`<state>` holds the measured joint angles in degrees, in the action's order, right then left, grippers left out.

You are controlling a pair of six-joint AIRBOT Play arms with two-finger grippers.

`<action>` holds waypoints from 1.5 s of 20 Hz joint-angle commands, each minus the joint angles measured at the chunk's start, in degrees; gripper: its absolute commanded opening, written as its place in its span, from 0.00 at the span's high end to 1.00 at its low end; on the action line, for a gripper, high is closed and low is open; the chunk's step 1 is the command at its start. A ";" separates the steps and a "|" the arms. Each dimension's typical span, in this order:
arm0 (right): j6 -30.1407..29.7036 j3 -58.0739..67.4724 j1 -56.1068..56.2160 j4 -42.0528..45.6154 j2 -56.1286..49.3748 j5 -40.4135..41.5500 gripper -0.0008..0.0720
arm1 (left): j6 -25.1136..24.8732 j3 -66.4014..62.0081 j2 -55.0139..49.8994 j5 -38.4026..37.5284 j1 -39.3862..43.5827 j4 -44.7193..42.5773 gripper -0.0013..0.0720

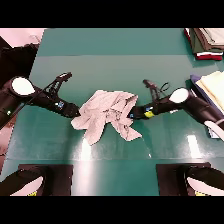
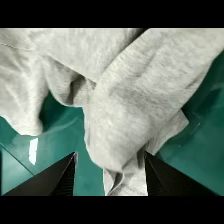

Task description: Fold the shirts.

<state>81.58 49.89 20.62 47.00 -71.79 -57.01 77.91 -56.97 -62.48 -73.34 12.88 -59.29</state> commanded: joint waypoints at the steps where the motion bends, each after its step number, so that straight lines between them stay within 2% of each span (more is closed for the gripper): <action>1: 0.44 -0.94 2.95 -0.94 -5.22 3.50 0.49 | 0.04 -0.90 0.04 -1.01 0.00 -0.35 0.95; 2: 0.39 -0.94 2.95 -0.92 -5.22 3.93 0.66 | 0.04 -0.90 0.04 -1.05 0.00 -0.35 0.95; 3: -0.35 -0.94 2.95 -0.74 -4.55 4.63 0.88 | 0.04 -0.90 0.04 -1.03 0.00 -0.35 0.95; 4: -1.49 -0.94 2.93 -0.26 -3.15 5.66 0.97 | 0.02 -0.96 0.04 -1.03 -0.02 -0.37 0.95; 7: -1.22 1.42 -0.26 3.85 3.65 4.81 0.97 | 0.15 -6.99 0.04 -3.23 -0.02 -7.96 0.95; 11: -0.33 13.05 -12.26 8.94 13.46 -5.53 0.97 | 0.13 -27.67 0.04 -11.23 -0.02 -19.19 0.95; 18: -0.37 35.15 -32.20 9.03 24.13 -16.24 0.97 | 0.83 -62.77 0.31 -15.85 0.00 -20.39 0.95; 26: -0.35 54.25 -46.40 9.11 29.20 -25.68 0.97 | 4.87 -65.59 13.73 -8.17 0.00 -16.33 0.95; 30: 3.02 63.06 -49.24 8.79 24.35 -33.14 0.97 | 5.05 -65.77 14.32 -12.02 0.00 -17.29 0.95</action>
<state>82.13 106.76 -26.20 55.94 -44.84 -83.66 82.37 -122.41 -49.23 -83.24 12.91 -76.03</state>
